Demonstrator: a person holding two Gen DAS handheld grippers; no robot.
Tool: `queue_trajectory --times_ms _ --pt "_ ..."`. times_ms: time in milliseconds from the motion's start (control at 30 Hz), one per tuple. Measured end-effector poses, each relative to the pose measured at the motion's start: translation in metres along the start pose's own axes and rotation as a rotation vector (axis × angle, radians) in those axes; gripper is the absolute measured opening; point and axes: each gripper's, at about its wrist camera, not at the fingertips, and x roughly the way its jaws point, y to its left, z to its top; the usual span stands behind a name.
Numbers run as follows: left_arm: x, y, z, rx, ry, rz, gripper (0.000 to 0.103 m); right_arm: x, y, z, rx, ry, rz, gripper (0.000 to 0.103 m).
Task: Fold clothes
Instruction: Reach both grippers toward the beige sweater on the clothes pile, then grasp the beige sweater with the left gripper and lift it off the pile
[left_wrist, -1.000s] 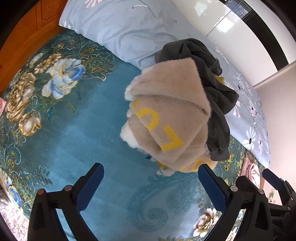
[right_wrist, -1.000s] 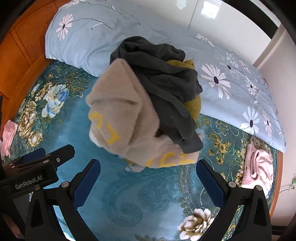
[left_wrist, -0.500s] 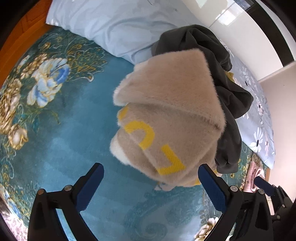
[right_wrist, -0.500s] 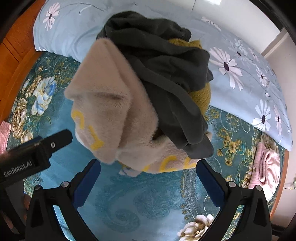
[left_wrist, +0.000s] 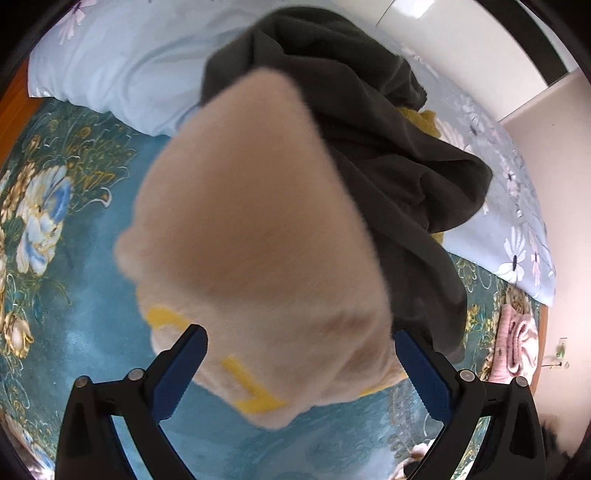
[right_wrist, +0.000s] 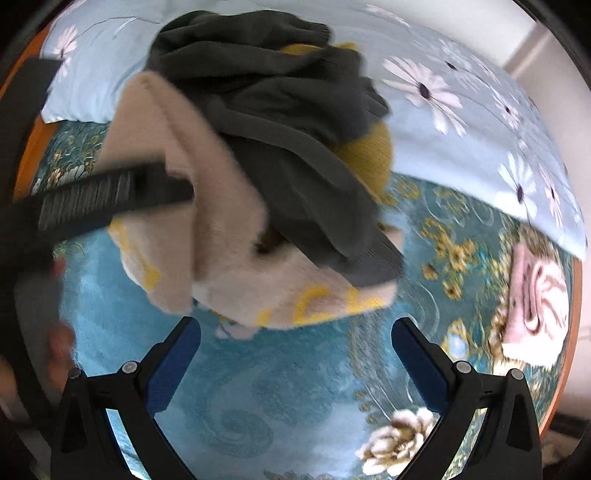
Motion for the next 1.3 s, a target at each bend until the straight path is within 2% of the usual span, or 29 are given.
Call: queue_trajectory --times_ms 67,167,233,300,333,467,533,633,700,733,833,967,1067,1200,1300 --pt "0.005 0.005 0.005 -0.060 0.017 0.036 0.099 -0.001 -0.013 -0.011 0.012 0.010 -0.018 0.103" --pt "0.003 0.023 0.011 -0.150 0.006 -0.047 0.084 -0.006 -0.035 -0.029 0.049 0.020 -0.055 0.103" --pt "-0.010 0.037 0.008 -0.176 -0.021 -0.083 0.054 -0.012 -0.050 -0.042 0.080 0.019 -0.089 0.103" --pt "-0.025 0.052 0.003 -0.191 -0.049 -0.105 0.035 -0.016 -0.061 -0.053 0.117 0.019 -0.105 0.103" --pt "-0.036 0.063 -0.003 -0.195 -0.075 -0.112 0.030 -0.018 -0.064 -0.058 0.136 0.022 -0.104 0.103" --pt "-0.086 0.106 -0.031 -0.199 -0.188 -0.138 0.026 -0.028 -0.063 -0.069 0.190 -0.001 -0.060 0.103" --pt "-0.117 0.124 -0.045 -0.190 -0.231 -0.177 0.025 -0.038 -0.059 -0.072 0.195 -0.028 -0.032 0.103" --pt "-0.166 0.126 -0.063 -0.111 -0.295 -0.215 0.024 -0.050 -0.054 -0.078 0.210 -0.064 0.009 0.103" --pt "-0.200 0.122 -0.072 -0.050 -0.337 -0.274 0.023 -0.059 -0.052 -0.085 0.230 -0.084 0.030 0.103" --pt "-0.215 0.117 -0.080 -0.022 -0.359 -0.307 0.019 -0.063 -0.051 -0.089 0.233 -0.092 0.036 0.103" --pt "-0.256 0.086 -0.094 0.086 -0.405 -0.402 0.017 -0.075 -0.049 -0.105 0.236 -0.118 0.053 0.103" --pt "-0.293 0.028 -0.115 0.234 -0.416 -0.526 0.016 -0.092 -0.058 -0.124 0.262 -0.156 0.070 0.103" --pt "-0.308 -0.017 -0.138 0.331 -0.396 -0.606 0.014 -0.107 -0.082 -0.141 0.316 -0.203 0.077 0.103" --pt "-0.326 -0.084 -0.164 0.459 -0.393 -0.729 0.000 -0.121 -0.126 -0.165 0.395 -0.246 0.073 0.103" --pt "-0.357 -0.129 -0.185 0.545 -0.481 -0.707 0.000 -0.127 -0.166 -0.186 0.473 -0.267 0.067 0.103"
